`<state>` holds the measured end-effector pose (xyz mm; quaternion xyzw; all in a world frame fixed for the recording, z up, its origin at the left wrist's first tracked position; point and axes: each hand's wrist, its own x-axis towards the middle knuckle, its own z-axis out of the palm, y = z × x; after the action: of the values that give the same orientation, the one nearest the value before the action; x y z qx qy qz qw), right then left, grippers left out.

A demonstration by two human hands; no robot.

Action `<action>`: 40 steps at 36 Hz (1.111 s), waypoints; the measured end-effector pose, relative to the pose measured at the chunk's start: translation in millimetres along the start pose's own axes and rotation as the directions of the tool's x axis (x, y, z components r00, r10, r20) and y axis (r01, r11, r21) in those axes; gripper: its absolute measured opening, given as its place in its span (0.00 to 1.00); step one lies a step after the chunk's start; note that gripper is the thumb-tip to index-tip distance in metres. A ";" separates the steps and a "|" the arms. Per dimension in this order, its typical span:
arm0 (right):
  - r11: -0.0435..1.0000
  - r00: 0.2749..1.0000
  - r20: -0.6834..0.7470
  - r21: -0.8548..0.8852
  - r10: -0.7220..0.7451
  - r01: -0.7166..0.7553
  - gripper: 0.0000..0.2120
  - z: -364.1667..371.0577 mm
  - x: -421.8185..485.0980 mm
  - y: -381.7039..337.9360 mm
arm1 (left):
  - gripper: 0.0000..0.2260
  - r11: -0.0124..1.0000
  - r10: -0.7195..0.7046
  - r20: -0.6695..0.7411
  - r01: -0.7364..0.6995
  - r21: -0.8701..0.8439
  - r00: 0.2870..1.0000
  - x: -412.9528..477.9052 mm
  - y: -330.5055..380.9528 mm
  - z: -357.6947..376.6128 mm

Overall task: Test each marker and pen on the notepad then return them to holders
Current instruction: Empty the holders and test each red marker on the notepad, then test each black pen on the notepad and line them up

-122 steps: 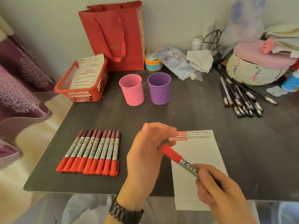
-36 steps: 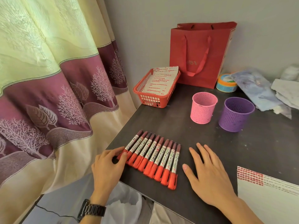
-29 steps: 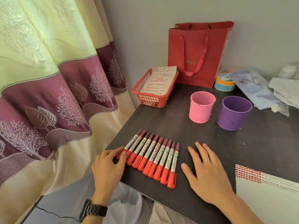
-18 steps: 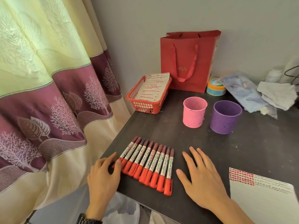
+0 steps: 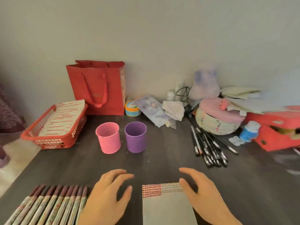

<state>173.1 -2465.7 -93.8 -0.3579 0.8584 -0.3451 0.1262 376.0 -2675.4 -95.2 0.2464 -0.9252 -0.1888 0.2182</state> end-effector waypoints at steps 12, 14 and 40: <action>0.926 0.994 -0.091 -0.365 0.064 -0.093 0.24 -13.9 -20.6 79.3 | 0.19 0.967 0.243 0.419 -0.252 -0.034 0.875 126.2 112.1 121.0; 0.927 0.994 -0.092 -0.363 0.065 -0.094 0.24 -14.5 -18.2 81.5 | 0.20 0.959 0.258 0.445 -0.283 -0.012 0.857 141.6 125.6 134.5; 0.939 0.991 -0.087 -0.319 0.105 -0.128 0.24 -16.5 -14.3 86.2 | 0.16 0.950 0.125 0.278 -0.196 0.245 0.952 176.6 123.2 154.4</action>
<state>130.2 -2403.8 -141.0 -0.3101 0.9269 -0.2036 0.0563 114.9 -2633.7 -112.7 0.1702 -0.9798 -0.0734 0.0744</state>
